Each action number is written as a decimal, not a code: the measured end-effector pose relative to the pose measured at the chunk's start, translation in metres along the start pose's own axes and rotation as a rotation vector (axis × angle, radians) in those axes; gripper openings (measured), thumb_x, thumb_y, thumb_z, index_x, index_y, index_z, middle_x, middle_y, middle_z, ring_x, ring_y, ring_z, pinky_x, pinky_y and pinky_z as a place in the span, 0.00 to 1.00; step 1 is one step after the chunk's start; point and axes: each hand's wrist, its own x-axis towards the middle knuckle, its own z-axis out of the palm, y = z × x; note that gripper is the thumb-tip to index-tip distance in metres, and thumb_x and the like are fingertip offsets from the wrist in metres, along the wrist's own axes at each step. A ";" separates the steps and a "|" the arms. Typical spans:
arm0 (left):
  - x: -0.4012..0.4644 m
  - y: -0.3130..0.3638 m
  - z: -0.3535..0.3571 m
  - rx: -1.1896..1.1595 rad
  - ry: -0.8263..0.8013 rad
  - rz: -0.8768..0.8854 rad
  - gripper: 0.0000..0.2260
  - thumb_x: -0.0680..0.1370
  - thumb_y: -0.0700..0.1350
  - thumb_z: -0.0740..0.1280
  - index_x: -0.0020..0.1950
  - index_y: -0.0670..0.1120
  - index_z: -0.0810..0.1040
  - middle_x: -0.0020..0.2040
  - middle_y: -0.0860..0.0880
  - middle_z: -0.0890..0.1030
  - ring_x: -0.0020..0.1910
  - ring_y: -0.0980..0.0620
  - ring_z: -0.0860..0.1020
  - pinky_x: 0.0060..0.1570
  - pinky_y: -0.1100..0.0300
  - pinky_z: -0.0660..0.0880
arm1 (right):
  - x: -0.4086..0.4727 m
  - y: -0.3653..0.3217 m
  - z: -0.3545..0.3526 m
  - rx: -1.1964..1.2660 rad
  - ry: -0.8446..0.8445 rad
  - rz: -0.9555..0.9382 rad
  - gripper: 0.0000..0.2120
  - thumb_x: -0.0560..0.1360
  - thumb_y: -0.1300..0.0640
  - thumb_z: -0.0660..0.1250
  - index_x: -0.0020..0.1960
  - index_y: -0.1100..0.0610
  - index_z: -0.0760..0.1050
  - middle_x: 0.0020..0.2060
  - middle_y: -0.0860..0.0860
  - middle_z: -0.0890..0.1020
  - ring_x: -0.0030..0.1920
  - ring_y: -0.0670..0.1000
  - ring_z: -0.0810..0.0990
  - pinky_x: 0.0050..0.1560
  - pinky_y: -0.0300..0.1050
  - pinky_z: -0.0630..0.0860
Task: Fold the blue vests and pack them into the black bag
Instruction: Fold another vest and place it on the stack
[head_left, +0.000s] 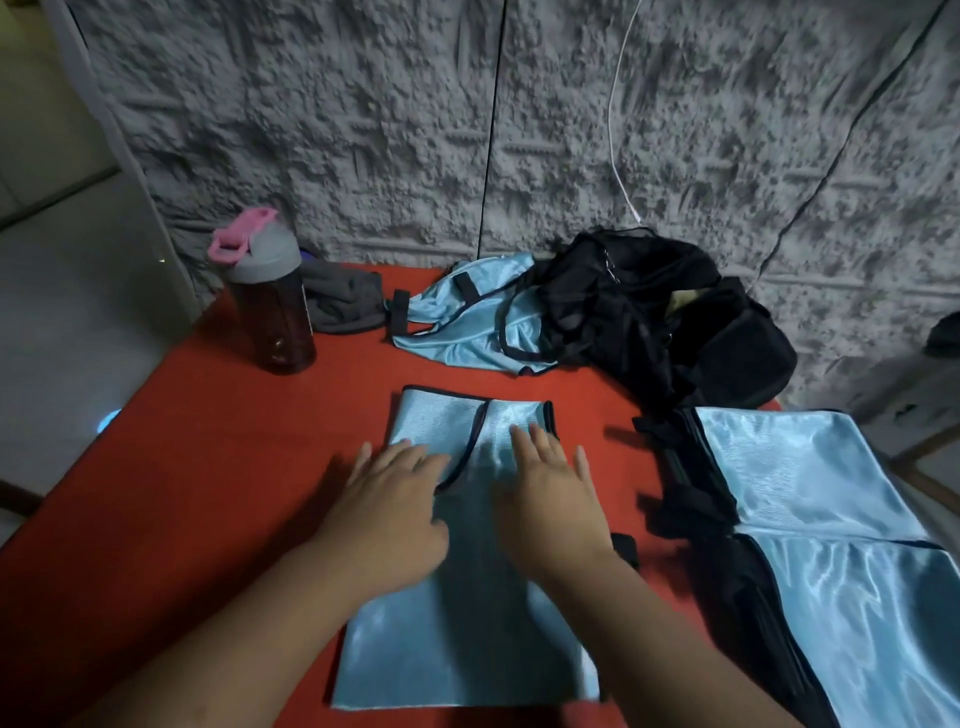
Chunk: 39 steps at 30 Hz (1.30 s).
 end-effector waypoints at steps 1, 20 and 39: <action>0.010 -0.006 0.005 -0.001 0.002 0.024 0.32 0.75 0.51 0.57 0.80 0.52 0.58 0.80 0.52 0.59 0.81 0.52 0.51 0.79 0.45 0.43 | 0.012 0.000 0.000 0.032 0.011 -0.024 0.34 0.79 0.44 0.46 0.83 0.56 0.48 0.83 0.53 0.51 0.82 0.52 0.46 0.81 0.54 0.44; 0.077 -0.026 0.043 0.082 0.076 -0.301 0.37 0.77 0.70 0.43 0.82 0.57 0.41 0.83 0.53 0.41 0.81 0.52 0.39 0.77 0.40 0.36 | 0.058 -0.002 0.038 -0.052 -0.075 0.095 0.36 0.81 0.33 0.36 0.82 0.51 0.36 0.81 0.50 0.37 0.79 0.49 0.30 0.79 0.56 0.32; 0.064 -0.019 0.049 0.117 0.050 -0.179 0.41 0.73 0.72 0.34 0.83 0.54 0.41 0.83 0.54 0.41 0.81 0.53 0.38 0.79 0.47 0.39 | 0.054 0.021 0.041 -0.036 -0.059 0.035 0.32 0.83 0.40 0.38 0.83 0.53 0.37 0.82 0.50 0.39 0.80 0.49 0.32 0.81 0.54 0.39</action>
